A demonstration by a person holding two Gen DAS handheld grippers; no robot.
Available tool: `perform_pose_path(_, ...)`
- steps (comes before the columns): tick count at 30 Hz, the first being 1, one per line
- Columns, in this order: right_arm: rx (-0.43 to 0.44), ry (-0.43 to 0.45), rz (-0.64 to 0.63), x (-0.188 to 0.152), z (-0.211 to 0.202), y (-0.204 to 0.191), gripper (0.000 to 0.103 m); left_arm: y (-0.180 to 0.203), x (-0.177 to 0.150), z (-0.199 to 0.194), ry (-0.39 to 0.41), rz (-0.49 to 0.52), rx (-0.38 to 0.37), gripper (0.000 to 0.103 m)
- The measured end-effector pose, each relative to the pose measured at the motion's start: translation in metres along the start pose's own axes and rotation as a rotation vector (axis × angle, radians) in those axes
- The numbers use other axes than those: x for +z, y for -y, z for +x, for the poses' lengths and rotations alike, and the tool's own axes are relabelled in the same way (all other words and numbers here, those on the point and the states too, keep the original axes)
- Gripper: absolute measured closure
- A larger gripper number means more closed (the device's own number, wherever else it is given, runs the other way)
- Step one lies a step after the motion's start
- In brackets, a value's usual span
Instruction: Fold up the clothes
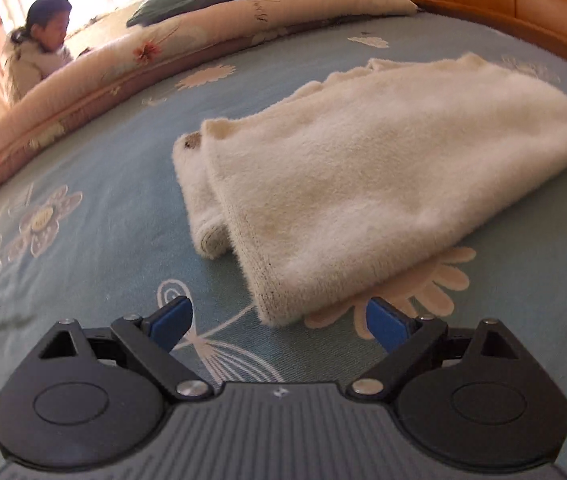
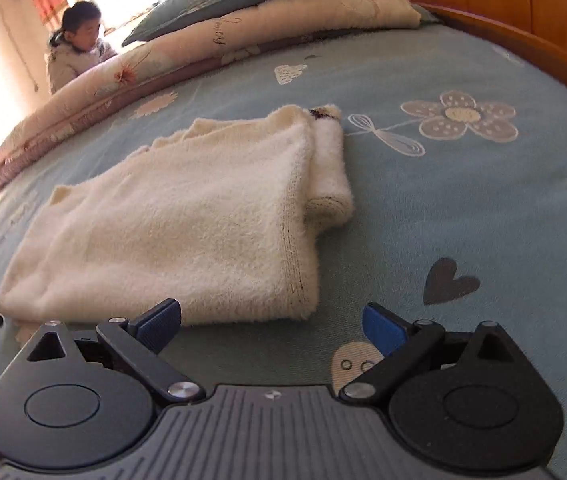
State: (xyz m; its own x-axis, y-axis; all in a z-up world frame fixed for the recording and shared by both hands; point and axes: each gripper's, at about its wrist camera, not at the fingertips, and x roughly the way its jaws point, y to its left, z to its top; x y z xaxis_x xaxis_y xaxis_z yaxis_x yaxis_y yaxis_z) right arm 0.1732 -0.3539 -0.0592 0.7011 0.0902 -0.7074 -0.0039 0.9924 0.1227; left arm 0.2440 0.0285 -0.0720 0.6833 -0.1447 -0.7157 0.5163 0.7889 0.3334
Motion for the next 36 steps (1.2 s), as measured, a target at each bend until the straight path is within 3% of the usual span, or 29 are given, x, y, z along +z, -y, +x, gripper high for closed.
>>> perform_pose_path(3,-0.062,-0.003,-0.375,0.001,0.007,-0.048,0.004,0.032,0.004,0.005,0.041,0.317,0.097,0.01)
perform_pose_path(6,-0.13,0.014,-0.725,-0.009,0.026,-0.094,0.012,0.055,0.002,0.018,0.07,0.587,0.178,0.017)
perform_pose_path(8,-0.193,0.026,-0.916,-0.021,0.038,-0.115,0.015,0.069,0.0,0.033,0.084,0.728,0.223,0.019)
perform_pose_path(12,-0.291,0.056,-1.146,-0.046,0.059,-0.131,0.016,0.074,-0.006,0.047,0.151,0.859,0.264,0.017)
perform_pose_path(15,-0.373,0.119,-1.212,-0.048,0.07,-0.131,0.016,0.067,0.009,0.067,0.137,0.85,0.308,0.017)
perform_pose_path(20,-0.49,0.115,-1.202,-0.025,0.094,-0.106,0.016,0.047,0.019,0.091,0.112,0.822,0.376,0.018)
perform_pose_path(22,-0.491,0.112,-1.182,-0.022,0.096,-0.097,0.016,0.049,0.011,0.087,0.152,0.837,0.368,0.023)
perform_pose_path(25,-0.452,0.141,-1.209,-0.025,0.099,-0.095,0.025,0.061,0.007,0.092,0.219,0.947,0.384,0.026)
perform_pose_path(28,-0.42,0.139,-1.231,-0.016,0.109,-0.102,0.028,0.064,0.019,0.099,0.215,1.005,0.344,0.026)
perform_pose_path(30,-0.399,0.137,-1.245,-0.009,0.115,-0.107,0.033,0.061,0.027,0.104,0.177,1.008,0.296,0.041)
perform_pose_path(31,-0.38,0.127,-1.235,-0.006,0.116,-0.108,0.043,0.061,0.029,0.106,0.146,1.001,0.269,0.066)
perform_pose_path(32,-0.356,0.111,-1.213,-0.004,0.114,-0.108,0.057,0.06,0.03,0.109,0.122,0.999,0.248,0.082)
perform_pose_path(34,-0.324,0.089,-1.175,0.0,0.109,-0.107,0.075,0.062,0.029,0.11,0.124,1.006,0.259,0.087)
perform_pose_path(36,-0.324,0.086,-1.149,0.003,0.103,-0.109,0.082,0.058,0.037,0.105,0.137,0.938,0.259,0.088)
